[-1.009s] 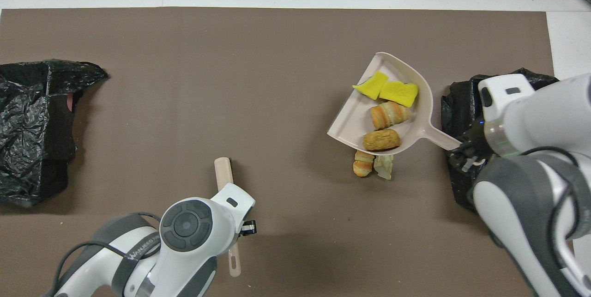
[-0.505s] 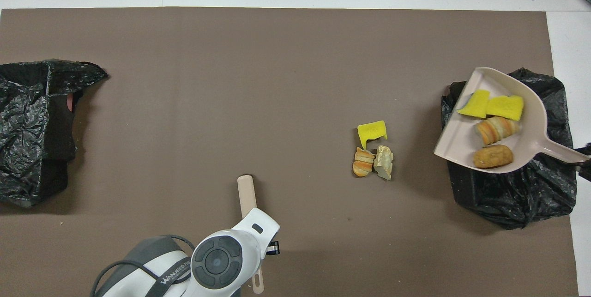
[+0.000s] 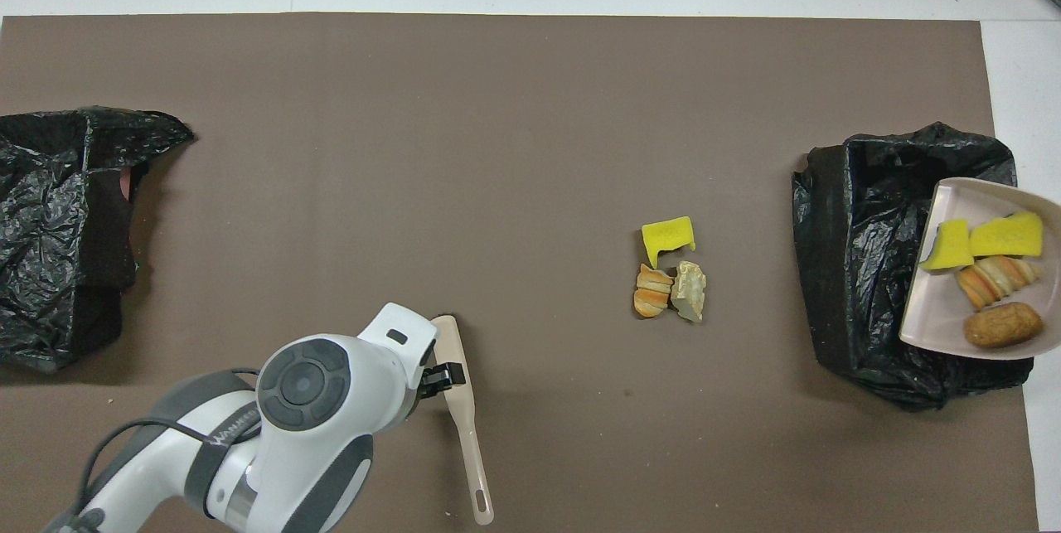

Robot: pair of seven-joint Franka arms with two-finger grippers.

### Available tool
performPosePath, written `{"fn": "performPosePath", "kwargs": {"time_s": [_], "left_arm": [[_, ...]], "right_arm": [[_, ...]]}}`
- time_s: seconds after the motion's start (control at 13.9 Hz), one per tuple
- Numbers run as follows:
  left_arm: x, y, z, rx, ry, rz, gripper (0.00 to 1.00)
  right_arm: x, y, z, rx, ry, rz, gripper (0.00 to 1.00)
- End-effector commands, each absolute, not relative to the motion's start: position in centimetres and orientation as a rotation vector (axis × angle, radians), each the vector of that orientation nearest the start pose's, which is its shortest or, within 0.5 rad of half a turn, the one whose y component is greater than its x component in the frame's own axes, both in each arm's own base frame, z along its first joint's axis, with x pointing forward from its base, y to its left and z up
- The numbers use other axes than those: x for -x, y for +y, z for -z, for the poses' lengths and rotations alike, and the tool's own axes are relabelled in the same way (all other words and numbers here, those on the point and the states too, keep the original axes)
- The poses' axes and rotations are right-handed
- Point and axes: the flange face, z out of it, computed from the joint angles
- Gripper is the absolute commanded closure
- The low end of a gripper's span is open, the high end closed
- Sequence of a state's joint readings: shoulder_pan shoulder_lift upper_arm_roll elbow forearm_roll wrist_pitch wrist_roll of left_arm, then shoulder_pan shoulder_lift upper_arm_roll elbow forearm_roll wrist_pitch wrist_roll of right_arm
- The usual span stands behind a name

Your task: Sweep and dump trash in bin

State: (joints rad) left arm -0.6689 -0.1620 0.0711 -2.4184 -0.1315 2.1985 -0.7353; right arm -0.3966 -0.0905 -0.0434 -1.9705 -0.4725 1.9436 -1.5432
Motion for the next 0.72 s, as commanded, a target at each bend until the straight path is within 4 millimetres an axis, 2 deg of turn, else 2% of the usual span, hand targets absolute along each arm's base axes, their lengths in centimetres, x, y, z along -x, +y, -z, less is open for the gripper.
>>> {"fn": "performPosePath", "kwargs": {"time_s": [0.0,0.14,0.29,0.43,0.58,0.65], "left_arm": [[-42.7,-22.8,-39.0,3.156,-0.321,-0.203,0.0],[-47.2,-20.0,-41.7,3.152,-0.258,-0.264,0.0],[-50.5,-16.5,-44.1,3.175,-0.205,-0.25,0.0],[-52.0,-13.8,-45.8,3.194,-0.141,-0.207,0.0],[-53.0,-11.5,-47.5,3.207,-0.056,-0.177,0.0],[-53.6,-9.8,-48.2,3.189,-0.004,-0.165,0.0]], "right_arm": [[-50.4,-25.1,-53.6,2.535,-2.278,-0.757,1.0],[-51.3,-23.6,-54.2,2.442,-2.403,-0.879,1.0],[-51.9,-22.3,-54.4,2.402,-2.463,-0.926,1.0],[-52.6,-20.8,-54.8,2.367,-2.525,-1.014,1.0],[-52.8,-20.0,-56.9,2.374,-2.56,-1.1,1.0],[-52.5,-19.5,-58.0,2.385,-2.522,-1.133,1.0]]}}
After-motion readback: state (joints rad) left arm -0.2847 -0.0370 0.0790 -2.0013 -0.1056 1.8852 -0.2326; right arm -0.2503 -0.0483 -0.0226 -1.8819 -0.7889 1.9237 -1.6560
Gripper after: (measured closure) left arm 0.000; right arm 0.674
